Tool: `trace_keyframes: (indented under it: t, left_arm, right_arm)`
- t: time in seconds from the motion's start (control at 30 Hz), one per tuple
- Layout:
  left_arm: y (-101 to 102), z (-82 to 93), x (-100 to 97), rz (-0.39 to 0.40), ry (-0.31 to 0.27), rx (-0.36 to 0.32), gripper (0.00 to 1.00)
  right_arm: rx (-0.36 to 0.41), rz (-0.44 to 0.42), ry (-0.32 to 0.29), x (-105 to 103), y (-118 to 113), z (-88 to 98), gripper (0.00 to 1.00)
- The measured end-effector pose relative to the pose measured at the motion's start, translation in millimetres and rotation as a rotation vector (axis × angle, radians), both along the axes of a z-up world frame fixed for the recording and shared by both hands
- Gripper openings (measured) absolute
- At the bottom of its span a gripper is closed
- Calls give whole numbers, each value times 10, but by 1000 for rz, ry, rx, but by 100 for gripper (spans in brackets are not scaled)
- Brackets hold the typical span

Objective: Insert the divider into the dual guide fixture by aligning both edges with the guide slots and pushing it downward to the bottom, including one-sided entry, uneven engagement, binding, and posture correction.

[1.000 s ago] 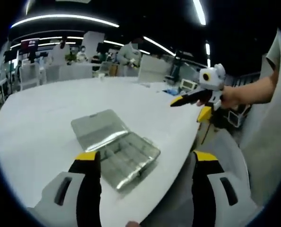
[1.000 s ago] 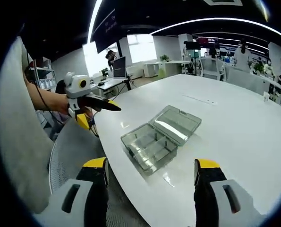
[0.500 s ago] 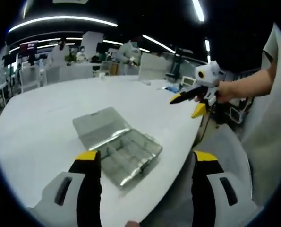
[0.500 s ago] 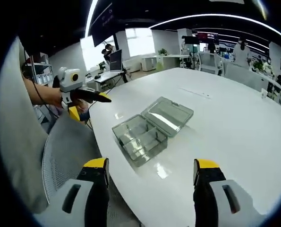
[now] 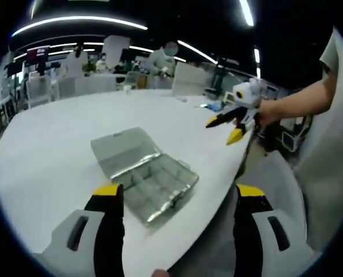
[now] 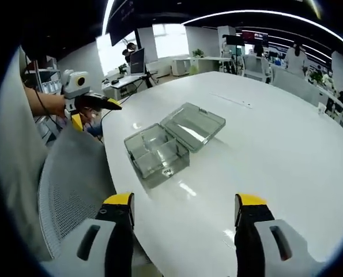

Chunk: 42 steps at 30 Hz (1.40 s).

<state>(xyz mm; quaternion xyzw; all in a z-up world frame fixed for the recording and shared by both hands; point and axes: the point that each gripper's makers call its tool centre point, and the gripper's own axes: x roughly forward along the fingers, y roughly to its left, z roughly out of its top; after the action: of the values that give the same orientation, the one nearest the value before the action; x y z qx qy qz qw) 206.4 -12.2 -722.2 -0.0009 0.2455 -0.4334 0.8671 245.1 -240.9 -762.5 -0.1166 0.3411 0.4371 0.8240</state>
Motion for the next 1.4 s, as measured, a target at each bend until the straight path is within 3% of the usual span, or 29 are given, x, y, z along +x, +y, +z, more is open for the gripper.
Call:
trace_keyframes:
  t: [0.97, 1.4]
  left_arm:
    - [-20, 34, -6, 37, 13, 14, 75]
    - [-29, 35, 16, 45, 15, 22, 74]
  right_arm:
    - [-172, 111, 55, 171, -400, -511, 61]
    - [-316, 222, 87, 165, -562, -802, 56]
